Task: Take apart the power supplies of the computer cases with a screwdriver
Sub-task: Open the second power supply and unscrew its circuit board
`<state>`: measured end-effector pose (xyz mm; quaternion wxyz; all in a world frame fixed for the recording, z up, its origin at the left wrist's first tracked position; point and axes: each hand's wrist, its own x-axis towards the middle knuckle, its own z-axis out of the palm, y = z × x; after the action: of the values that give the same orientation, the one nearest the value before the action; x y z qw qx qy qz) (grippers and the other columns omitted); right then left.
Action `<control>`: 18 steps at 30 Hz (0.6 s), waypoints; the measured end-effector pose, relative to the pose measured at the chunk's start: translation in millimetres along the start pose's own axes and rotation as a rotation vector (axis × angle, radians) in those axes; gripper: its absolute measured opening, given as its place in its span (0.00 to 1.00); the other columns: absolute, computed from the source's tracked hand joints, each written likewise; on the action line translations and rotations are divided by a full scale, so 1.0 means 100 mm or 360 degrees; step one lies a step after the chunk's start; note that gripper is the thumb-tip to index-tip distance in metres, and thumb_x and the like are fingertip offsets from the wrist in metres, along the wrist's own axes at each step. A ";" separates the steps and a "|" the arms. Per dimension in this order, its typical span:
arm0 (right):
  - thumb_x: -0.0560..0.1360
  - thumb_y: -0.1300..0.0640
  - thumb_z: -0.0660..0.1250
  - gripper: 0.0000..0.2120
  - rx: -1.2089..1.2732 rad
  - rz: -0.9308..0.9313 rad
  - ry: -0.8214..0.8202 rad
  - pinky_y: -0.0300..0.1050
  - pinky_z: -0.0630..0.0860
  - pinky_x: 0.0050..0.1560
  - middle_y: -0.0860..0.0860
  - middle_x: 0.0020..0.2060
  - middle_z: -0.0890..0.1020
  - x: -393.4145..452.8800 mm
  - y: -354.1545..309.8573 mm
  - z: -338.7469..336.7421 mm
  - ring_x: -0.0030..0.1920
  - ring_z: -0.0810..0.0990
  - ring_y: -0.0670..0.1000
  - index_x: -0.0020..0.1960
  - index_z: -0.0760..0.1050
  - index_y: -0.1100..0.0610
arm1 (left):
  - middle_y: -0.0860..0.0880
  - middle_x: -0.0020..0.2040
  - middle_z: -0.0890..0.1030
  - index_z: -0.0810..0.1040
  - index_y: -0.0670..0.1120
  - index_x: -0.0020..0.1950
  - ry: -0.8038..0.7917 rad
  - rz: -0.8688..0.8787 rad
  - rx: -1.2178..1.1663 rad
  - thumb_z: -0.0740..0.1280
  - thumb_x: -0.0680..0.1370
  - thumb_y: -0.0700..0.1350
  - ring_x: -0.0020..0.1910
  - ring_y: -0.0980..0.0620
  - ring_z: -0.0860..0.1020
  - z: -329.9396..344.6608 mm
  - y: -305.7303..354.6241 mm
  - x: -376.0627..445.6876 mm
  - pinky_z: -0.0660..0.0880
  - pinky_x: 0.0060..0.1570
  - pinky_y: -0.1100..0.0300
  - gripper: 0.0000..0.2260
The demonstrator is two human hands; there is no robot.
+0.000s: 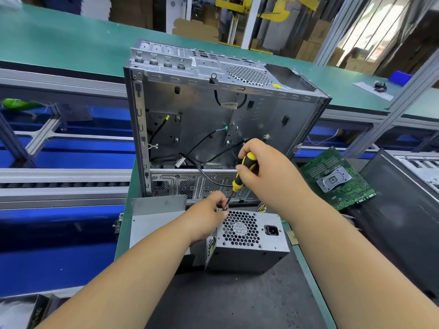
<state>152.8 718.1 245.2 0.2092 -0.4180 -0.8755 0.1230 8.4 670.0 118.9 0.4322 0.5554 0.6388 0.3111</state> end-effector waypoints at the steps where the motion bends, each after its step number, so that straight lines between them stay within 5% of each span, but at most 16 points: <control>1: 0.78 0.55 0.66 0.07 0.0047 0.0012 0.0000 0.36 0.63 0.33 0.43 0.38 0.75 -0.01 0.00 0.00 0.35 0.73 0.42 0.52 0.69 0.47 | 0.50 0.38 0.70 0.67 0.56 0.43 0.0002 -0.0004 -0.0007 0.62 0.82 0.46 0.32 0.51 0.66 0.00 0.00 0.00 0.65 0.29 0.63 0.09; 7: 0.77 0.59 0.64 0.10 0.0228 0.0034 -0.0008 0.35 0.66 0.34 0.41 0.42 0.73 -0.08 0.04 -0.03 0.37 0.73 0.41 0.54 0.70 0.45 | 0.50 0.38 0.70 0.68 0.56 0.44 0.0026 -0.0031 -0.0017 0.62 0.82 0.47 0.32 0.52 0.65 0.01 0.01 -0.01 0.64 0.24 0.69 0.08; 14: 0.78 0.59 0.64 0.10 0.0319 -0.0003 0.0044 0.38 0.70 0.38 0.41 0.44 0.75 -0.12 0.10 -0.04 0.41 0.75 0.43 0.54 0.70 0.45 | 0.50 0.39 0.70 0.69 0.57 0.43 0.0138 -0.0106 -0.0034 0.63 0.82 0.47 0.34 0.52 0.66 0.06 0.07 -0.07 0.66 0.32 0.63 0.09; 18: 0.78 0.57 0.67 0.09 0.0402 -0.0074 0.0078 0.49 0.79 0.47 0.44 0.44 0.77 -0.11 0.12 -0.05 0.46 0.79 0.47 0.52 0.70 0.46 | 0.49 0.41 0.70 0.69 0.55 0.44 0.0194 -0.0123 -0.0075 0.62 0.83 0.46 0.36 0.52 0.66 0.05 0.12 -0.13 0.65 0.35 0.60 0.08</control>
<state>170.0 717.1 241.9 0.2842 -0.3706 -0.8572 0.2171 18.4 659.1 129.6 0.4171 0.5000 0.6773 0.3425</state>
